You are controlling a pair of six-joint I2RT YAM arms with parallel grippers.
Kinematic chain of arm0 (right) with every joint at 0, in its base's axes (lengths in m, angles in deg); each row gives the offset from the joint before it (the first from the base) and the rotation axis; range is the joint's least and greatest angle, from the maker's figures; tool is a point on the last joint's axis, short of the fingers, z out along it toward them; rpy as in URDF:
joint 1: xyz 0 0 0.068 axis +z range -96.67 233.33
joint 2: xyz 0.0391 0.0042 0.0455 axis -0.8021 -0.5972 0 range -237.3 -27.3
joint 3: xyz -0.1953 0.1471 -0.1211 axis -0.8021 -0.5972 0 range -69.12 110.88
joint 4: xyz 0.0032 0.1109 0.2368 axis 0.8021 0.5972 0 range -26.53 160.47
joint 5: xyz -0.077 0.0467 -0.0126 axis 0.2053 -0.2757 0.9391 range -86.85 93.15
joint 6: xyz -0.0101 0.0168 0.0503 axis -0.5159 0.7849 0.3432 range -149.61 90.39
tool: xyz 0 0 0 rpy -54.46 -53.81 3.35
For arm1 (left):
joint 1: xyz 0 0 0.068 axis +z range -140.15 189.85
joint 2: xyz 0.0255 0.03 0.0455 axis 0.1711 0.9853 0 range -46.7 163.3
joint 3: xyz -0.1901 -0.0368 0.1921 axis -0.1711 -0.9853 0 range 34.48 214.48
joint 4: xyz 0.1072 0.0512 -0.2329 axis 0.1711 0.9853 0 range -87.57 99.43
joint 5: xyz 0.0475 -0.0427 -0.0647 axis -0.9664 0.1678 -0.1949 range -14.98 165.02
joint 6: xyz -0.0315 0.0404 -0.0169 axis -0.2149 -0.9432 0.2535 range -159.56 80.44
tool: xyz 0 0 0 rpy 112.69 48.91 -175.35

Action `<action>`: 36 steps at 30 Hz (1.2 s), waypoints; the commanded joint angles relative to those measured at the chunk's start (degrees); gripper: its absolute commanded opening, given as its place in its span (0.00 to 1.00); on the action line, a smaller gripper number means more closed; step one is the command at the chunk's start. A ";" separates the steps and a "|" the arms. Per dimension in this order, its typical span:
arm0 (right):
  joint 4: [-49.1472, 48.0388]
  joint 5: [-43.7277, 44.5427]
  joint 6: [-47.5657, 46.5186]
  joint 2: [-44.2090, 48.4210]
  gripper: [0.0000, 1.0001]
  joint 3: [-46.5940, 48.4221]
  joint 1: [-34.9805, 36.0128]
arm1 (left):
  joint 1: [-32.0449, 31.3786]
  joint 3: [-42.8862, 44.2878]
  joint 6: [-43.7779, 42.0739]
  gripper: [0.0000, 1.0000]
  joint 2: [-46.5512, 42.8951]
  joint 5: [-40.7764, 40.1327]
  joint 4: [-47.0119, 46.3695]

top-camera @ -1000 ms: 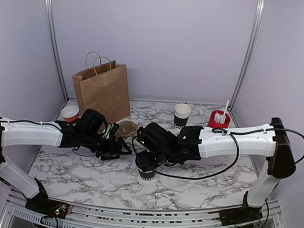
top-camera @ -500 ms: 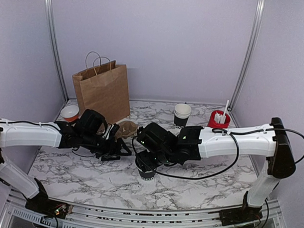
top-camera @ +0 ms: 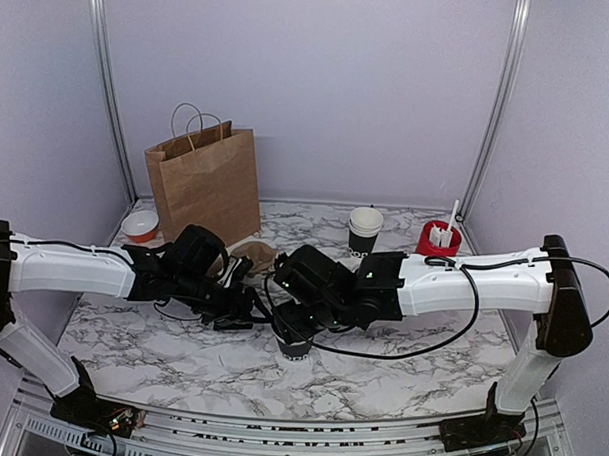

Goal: Pack the takeout coffee

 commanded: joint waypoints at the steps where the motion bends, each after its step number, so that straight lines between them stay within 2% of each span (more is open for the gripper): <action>1: 3.62 -0.25 -0.44 0.03 0.73 -1.81 0.13 | -0.86 2.79 -0.32 0.61 1.81 0.41 -0.33; 16: 2.89 -0.78 -0.18 2.26 0.73 -2.05 0.07 | -1.62 5.48 0.07 0.52 4.27 1.09 -0.45; 20: 2.33 -0.78 -0.09 3.31 0.74 -2.46 0.13 | -1.62 6.07 0.07 0.52 3.74 0.71 -0.01; 25: 2.48 -0.30 0.08 3.77 0.74 -2.45 0.12 | -1.62 6.27 -0.02 0.59 2.85 0.00 0.73; 36: 1.97 0.13 0.33 4.54 0.76 -2.73 -0.06 | -1.62 5.96 -0.37 0.58 1.83 -0.47 1.82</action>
